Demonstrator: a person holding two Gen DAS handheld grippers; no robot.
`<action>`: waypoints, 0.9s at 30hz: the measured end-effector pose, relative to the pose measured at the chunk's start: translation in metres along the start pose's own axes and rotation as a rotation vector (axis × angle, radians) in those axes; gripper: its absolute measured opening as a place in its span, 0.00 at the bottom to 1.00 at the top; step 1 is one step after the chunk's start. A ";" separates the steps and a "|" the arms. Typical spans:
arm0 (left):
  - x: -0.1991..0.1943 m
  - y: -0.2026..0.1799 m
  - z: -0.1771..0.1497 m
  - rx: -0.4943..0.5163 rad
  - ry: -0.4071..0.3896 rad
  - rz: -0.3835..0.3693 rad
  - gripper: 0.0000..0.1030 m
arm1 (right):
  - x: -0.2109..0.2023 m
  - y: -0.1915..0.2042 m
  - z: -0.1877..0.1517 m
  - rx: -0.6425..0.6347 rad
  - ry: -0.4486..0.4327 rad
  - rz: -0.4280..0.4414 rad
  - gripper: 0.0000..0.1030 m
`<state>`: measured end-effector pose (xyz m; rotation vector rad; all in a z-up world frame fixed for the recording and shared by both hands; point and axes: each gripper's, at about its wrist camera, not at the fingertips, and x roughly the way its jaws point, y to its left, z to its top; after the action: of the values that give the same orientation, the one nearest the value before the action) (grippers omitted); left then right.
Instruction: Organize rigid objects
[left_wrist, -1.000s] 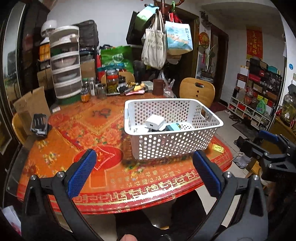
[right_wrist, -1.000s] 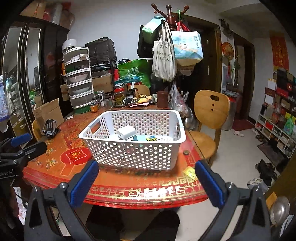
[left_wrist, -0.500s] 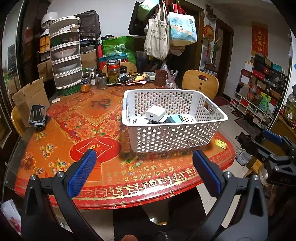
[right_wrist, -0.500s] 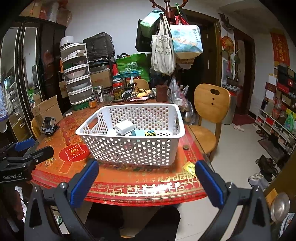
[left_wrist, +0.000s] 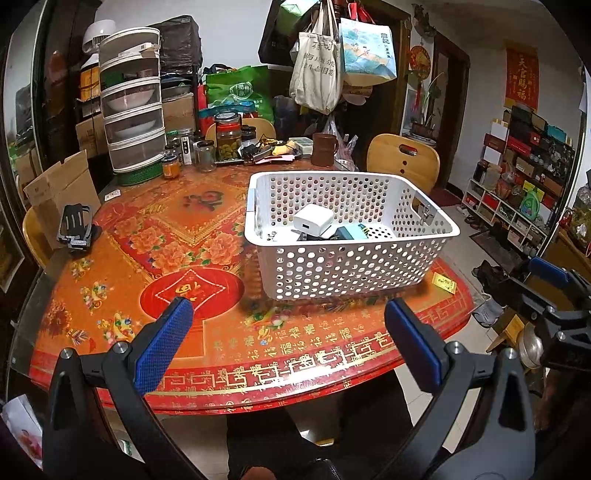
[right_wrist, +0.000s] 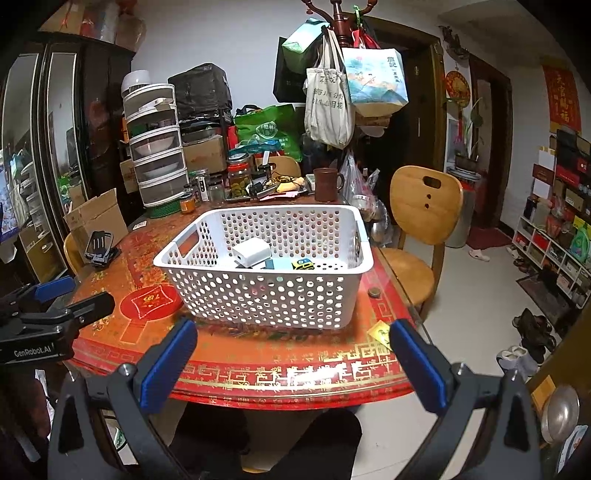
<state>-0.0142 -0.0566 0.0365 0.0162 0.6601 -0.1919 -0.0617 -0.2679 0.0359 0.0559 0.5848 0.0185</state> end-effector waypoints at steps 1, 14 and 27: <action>0.000 0.000 0.000 0.000 0.000 0.001 0.99 | 0.000 0.000 0.000 0.000 -0.001 0.001 1.00; 0.002 0.002 -0.001 0.000 -0.002 0.000 0.99 | 0.001 0.003 -0.001 -0.007 0.006 0.003 1.00; -0.001 0.004 -0.001 0.013 0.005 0.003 1.00 | 0.001 0.004 -0.001 -0.008 0.006 0.008 1.00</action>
<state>-0.0154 -0.0523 0.0362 0.0304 0.6636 -0.1932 -0.0619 -0.2637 0.0349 0.0501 0.5910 0.0288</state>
